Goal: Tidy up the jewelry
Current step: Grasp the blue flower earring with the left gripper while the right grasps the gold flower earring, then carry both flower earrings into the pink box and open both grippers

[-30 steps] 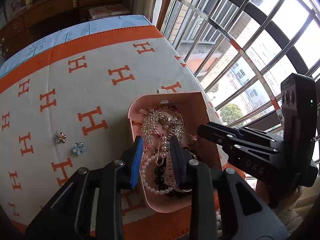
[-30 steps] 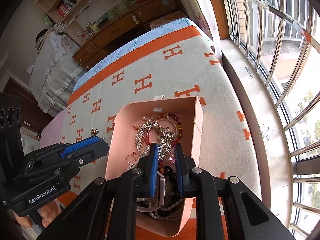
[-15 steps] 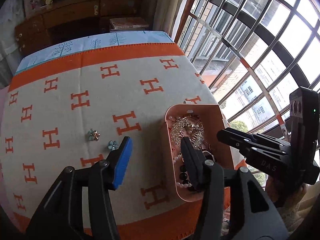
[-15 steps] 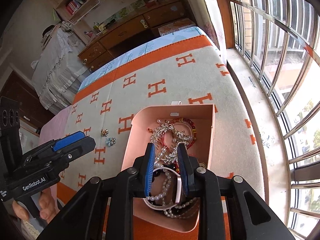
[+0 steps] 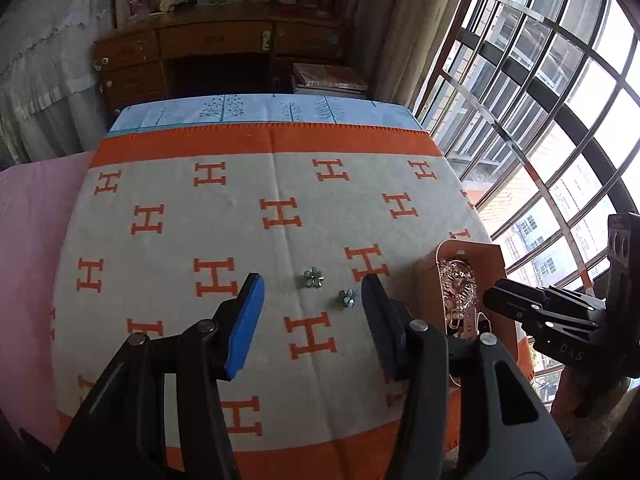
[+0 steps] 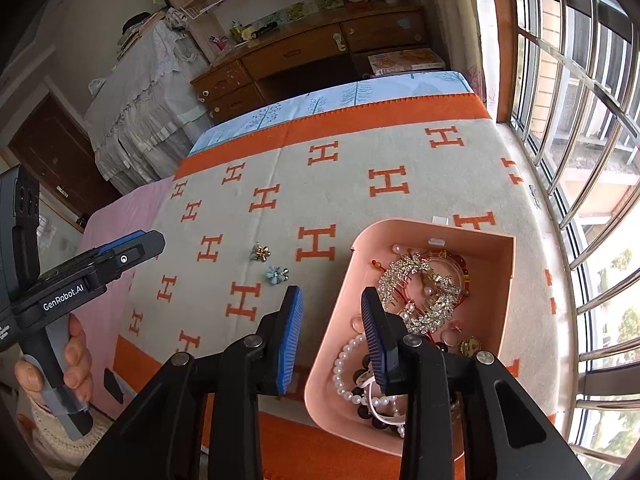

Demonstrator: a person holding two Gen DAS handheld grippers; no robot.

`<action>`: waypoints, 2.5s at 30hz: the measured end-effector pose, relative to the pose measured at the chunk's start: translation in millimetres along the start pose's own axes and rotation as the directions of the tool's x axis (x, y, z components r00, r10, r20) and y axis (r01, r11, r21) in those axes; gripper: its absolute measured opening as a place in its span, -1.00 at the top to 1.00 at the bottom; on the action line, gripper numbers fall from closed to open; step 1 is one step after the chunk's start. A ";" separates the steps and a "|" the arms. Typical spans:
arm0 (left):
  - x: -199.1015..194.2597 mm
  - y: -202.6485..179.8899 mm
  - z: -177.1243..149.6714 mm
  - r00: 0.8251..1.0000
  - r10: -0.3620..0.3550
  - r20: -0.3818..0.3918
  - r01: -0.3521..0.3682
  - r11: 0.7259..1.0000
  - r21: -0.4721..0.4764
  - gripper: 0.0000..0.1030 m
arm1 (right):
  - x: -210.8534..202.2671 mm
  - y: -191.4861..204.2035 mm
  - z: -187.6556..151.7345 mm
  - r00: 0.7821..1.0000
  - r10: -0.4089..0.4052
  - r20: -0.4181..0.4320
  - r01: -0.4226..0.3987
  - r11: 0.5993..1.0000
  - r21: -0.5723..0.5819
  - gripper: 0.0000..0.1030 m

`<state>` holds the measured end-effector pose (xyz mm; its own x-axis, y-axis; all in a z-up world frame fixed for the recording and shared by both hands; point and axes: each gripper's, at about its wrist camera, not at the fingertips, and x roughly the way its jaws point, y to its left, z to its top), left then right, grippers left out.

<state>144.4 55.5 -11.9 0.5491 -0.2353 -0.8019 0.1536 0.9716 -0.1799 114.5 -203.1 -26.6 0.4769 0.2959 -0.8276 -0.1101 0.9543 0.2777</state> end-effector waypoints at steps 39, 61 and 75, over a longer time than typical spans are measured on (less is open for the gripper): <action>159.2 1.7 -13.3 0.973 -0.193 -0.123 0.229 0.830 0.509 0.66 | 149.2 81.5 0.3 0.966 -0.139 -0.219 0.070 0.953 -0.296 0.37; 108.9 43.2 -33.4 0.993 -0.096 -0.073 0.114 0.941 0.318 0.66 | 162.2 101.1 4.5 0.969 -0.203 -0.143 0.140 0.922 -0.360 0.62; 10.3 -44.6 -25.9 0.987 -0.160 -0.007 0.151 0.916 0.371 0.66 | 42.0 82.3 -22.3 0.994 -0.096 0.046 0.105 0.950 -0.295 0.62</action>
<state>121.9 10.4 -26.9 0.5117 -0.3872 -0.7669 0.5285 0.8457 -0.0743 106.0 -111.2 -49.3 0.5251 0.2010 -0.8270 -0.3114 0.9497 0.0331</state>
